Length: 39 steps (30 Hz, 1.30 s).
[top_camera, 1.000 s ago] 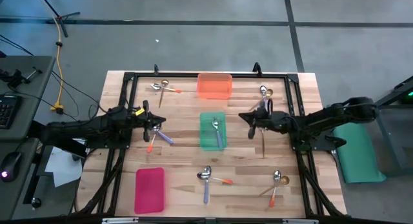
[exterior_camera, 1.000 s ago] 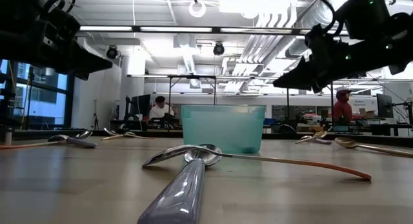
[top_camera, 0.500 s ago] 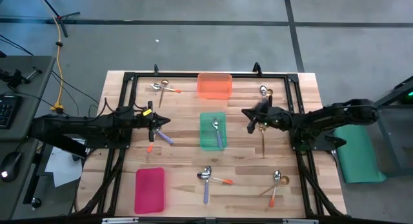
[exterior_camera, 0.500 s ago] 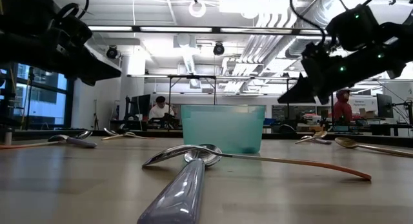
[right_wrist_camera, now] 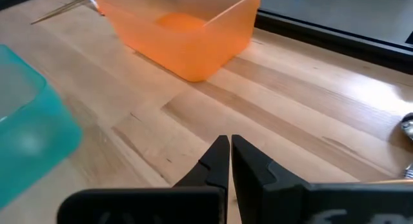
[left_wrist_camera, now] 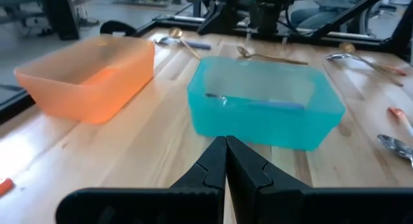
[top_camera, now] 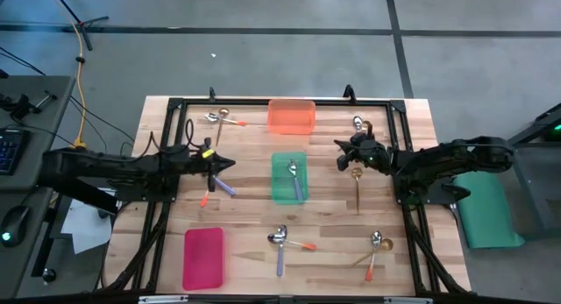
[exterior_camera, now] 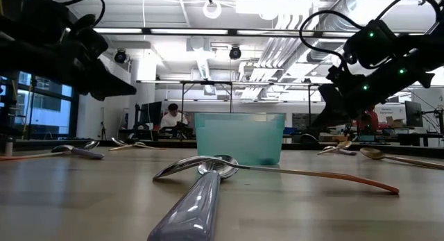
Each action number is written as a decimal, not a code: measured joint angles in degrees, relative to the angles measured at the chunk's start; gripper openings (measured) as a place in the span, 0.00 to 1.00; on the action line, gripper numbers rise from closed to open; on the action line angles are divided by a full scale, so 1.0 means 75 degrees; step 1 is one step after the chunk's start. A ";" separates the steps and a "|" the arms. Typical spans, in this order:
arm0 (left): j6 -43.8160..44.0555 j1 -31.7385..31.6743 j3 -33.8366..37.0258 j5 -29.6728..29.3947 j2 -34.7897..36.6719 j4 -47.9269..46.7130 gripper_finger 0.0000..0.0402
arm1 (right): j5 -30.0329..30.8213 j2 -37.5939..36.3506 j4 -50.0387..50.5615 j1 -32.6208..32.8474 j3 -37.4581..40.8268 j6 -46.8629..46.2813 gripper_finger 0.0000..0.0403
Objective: Sort silverware by color (type)
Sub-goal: Put the gold spoon into the orange bin
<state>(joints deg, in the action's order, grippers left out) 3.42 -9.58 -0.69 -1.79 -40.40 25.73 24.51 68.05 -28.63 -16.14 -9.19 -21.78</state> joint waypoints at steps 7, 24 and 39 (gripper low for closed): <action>0.0003 0.0553 -0.0306 -0.0005 -0.0625 -0.0002 0.00 | -0.0010 0.0000 -0.0043 0.0003 0.0000 0.0358 0.00; 0.0334 0.1495 -0.2965 -0.0250 -0.2291 -0.4365 0.03 | -0.0300 0.0003 -0.0043 0.0006 0.0000 0.0777 0.00; 0.0905 0.1621 -0.4294 -0.1219 -0.3879 -0.5844 0.20 | -0.0365 0.0003 -0.1042 0.0000 -0.0003 0.1667 0.00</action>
<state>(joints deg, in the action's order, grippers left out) 10.21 2.58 -32.90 -10.93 -69.49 -18.10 21.78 68.07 -36.44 -16.14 -9.21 -9.28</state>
